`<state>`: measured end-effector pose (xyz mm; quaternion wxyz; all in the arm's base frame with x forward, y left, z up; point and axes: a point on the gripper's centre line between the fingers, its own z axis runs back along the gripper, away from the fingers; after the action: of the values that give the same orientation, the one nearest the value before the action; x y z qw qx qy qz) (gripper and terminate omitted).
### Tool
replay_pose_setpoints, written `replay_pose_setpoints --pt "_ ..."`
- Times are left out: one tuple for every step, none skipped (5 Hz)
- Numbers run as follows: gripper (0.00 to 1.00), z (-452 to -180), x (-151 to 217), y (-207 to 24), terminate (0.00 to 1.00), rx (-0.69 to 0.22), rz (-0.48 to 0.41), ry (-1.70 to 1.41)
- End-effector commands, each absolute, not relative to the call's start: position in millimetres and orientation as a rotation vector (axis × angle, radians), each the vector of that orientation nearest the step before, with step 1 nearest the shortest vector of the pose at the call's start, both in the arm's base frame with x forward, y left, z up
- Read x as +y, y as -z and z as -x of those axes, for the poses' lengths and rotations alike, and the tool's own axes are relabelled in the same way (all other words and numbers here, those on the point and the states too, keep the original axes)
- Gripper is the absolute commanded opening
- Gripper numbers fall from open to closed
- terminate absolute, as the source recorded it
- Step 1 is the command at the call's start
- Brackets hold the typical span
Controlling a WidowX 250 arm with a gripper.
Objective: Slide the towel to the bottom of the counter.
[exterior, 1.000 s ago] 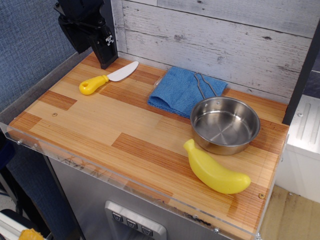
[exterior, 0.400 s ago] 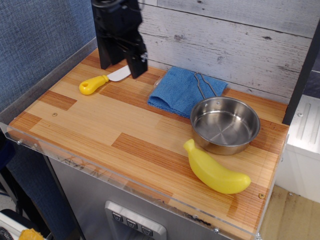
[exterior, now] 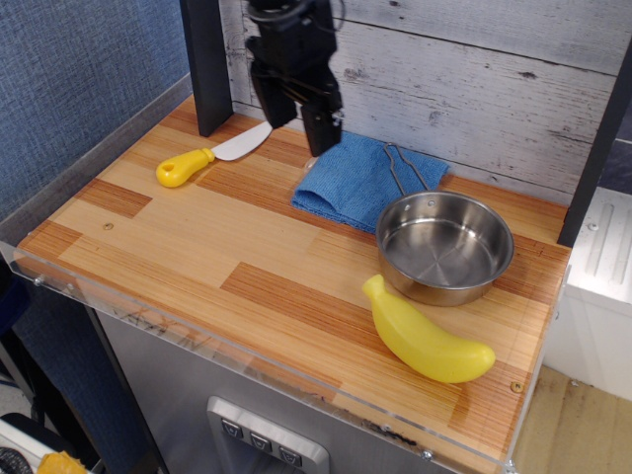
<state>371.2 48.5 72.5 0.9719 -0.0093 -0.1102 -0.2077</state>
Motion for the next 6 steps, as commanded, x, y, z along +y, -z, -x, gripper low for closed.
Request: replay_pose_setpoints --pt "1.0 -387.8 36.3 -69.7 0.0 -0.234 -0.056 0.522" --pt "1.0 -382.5 30.6 -58.5 0.0 -0.202 -0.063 0.562" --pt "1.0 -382.3 22.5 -43.8 0.0 -0.184 -0.057 0.599" --pt "1.0 -388.9 14.5 -30.9 0.0 -0.191 -0.04 0.61" --pt "1.0 -392.8 8.2 -23.8 0.0 -0.202 -0.055 0.626" --pt "1.0 -390.6 7.3 -18.4 0.0 -0.187 -0.069 0.635"
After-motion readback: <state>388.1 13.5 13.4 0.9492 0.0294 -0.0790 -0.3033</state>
